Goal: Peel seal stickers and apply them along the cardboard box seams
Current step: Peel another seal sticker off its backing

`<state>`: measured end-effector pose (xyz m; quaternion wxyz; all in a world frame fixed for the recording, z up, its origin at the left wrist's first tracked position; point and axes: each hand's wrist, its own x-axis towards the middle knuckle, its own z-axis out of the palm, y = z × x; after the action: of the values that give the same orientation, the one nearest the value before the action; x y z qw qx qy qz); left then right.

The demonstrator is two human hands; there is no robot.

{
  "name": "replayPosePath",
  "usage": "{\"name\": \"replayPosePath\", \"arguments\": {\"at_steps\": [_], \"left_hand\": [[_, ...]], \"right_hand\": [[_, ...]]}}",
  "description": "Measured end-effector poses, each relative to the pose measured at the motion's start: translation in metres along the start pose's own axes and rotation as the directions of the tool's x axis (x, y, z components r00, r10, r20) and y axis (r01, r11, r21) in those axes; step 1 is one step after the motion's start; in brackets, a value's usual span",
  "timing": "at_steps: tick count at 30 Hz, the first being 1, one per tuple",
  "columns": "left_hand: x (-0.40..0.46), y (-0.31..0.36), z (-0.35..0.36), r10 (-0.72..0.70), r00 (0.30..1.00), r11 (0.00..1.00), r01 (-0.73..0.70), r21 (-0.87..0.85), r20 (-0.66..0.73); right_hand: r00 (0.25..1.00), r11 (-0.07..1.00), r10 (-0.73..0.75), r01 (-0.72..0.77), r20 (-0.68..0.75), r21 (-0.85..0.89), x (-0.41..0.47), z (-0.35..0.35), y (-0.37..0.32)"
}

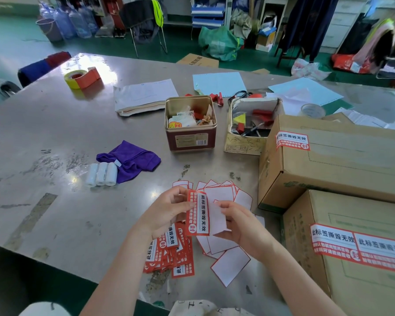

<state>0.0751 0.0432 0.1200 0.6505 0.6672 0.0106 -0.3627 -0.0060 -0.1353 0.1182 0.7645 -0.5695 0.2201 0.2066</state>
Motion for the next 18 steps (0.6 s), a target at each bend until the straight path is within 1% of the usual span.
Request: {"name": "replayPosePath", "arguments": {"at_steps": [2,4,6,8,11,13,16,18], "left_hand": [[0.004,-0.004,-0.001,-0.034,0.998,0.999,0.034,0.001,-0.059],[0.007,-0.009,0.0,-0.046,0.991,0.997,0.053,0.051,-0.128],[0.012,-0.015,0.001,-0.039,0.978,0.986,0.07,0.148,-0.205],[0.017,-0.023,0.0,-0.027,0.96,0.953,0.109,0.282,-0.278],[0.025,-0.041,-0.002,0.028,0.939,0.843,0.162,0.514,-0.342],[0.028,-0.051,-0.003,0.06,0.936,0.75,0.186,0.635,-0.345],[0.029,-0.058,-0.003,0.034,0.944,0.599,0.243,0.763,-0.327],[0.026,-0.057,-0.001,0.051,0.932,0.526,0.28,0.803,-0.358]], "right_hand": [[0.998,0.998,0.009,-0.005,-0.061,0.066,0.003,0.0,0.002],[0.989,0.995,-0.005,0.02,-0.149,0.1,0.006,0.001,0.003],[0.977,0.999,-0.047,0.051,-0.209,0.013,0.008,-0.001,0.005],[0.973,0.995,-0.085,0.072,-0.216,-0.068,0.008,-0.004,0.007],[0.968,0.988,-0.143,0.127,-0.205,-0.089,0.007,-0.006,0.009],[0.964,0.981,-0.178,0.16,-0.197,-0.106,0.005,-0.006,0.007],[0.953,0.967,-0.236,0.212,-0.189,-0.142,0.003,-0.006,0.004],[0.945,0.959,-0.269,0.244,-0.188,-0.147,0.001,-0.006,0.003]]}}
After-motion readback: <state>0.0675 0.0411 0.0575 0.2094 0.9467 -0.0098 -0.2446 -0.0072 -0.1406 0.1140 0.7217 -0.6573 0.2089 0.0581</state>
